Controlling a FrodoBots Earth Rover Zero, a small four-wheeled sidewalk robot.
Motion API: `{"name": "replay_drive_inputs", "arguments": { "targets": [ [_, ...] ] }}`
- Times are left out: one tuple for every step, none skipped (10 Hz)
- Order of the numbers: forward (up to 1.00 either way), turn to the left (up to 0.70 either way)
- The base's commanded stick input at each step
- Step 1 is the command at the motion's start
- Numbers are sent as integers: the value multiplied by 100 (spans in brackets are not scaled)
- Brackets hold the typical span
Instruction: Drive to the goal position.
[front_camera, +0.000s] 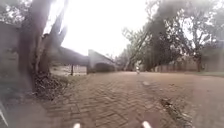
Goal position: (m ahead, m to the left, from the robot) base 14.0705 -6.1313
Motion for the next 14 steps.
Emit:
{"name": "replay_drive_inputs", "arguments": {
  "targets": [
    [50, 9],
    [50, 1],
    [50, 5],
    [50, 11],
    [50, 11],
    [50, 8],
    [50, 9],
    [50, 18],
    [50, 28],
    [50, -21],
    [50, -43],
    [50, -50],
    [50, -49],
    [50, -49]
  ]
}}
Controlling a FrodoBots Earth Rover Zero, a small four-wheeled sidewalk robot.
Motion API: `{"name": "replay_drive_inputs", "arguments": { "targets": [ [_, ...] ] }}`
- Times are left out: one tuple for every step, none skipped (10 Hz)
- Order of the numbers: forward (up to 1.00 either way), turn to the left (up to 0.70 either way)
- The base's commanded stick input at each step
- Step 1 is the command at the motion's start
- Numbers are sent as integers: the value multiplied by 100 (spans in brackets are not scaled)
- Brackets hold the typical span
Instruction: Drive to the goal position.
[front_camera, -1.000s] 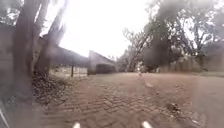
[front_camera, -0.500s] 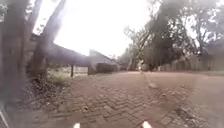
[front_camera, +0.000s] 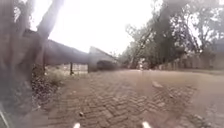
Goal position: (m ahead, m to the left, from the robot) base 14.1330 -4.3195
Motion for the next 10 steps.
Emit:
{"name": "replay_drive_inputs", "arguments": {
  "targets": [
    [50, -46],
    [50, -40],
    [50, -19],
    [50, 1],
    [50, 13],
    [50, 12],
    [50, 12],
    [50, 11],
    [50, -12],
    [50, -28]
  ]
}}
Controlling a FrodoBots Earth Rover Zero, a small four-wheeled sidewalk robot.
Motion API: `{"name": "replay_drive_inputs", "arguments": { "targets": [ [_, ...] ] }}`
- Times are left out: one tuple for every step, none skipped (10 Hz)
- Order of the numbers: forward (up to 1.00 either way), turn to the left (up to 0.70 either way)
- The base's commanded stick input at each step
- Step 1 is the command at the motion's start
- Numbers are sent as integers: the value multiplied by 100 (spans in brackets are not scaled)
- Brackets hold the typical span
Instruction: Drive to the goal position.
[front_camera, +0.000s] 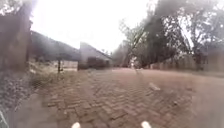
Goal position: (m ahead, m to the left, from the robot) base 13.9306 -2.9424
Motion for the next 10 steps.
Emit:
{"name": "replay_drive_inputs", "arguments": {
  "targets": [
    [50, -43],
    [50, -50],
    [50, -50],
    [50, -48],
    [50, -37],
    [50, -26],
    [50, 15],
    [50, 16],
    [50, 15],
    [50, 14]
  ]
}}
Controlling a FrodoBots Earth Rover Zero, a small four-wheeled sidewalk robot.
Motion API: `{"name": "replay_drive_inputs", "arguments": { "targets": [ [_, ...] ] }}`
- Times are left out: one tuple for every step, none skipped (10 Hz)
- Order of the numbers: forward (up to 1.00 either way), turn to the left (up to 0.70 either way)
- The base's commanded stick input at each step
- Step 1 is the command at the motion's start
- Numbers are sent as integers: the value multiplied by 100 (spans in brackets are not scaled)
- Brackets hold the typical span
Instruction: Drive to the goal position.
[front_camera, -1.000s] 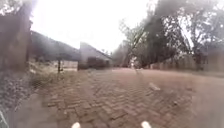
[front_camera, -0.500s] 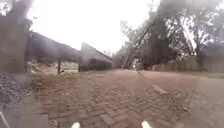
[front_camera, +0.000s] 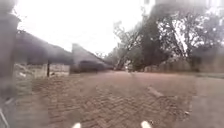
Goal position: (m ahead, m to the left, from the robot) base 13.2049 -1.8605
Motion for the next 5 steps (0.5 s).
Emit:
{"name": "replay_drive_inputs", "arguments": {
  "targets": [
    [50, 13],
    [50, -10],
    [50, -21],
    [50, -31],
    [50, -41]
  ]
}}
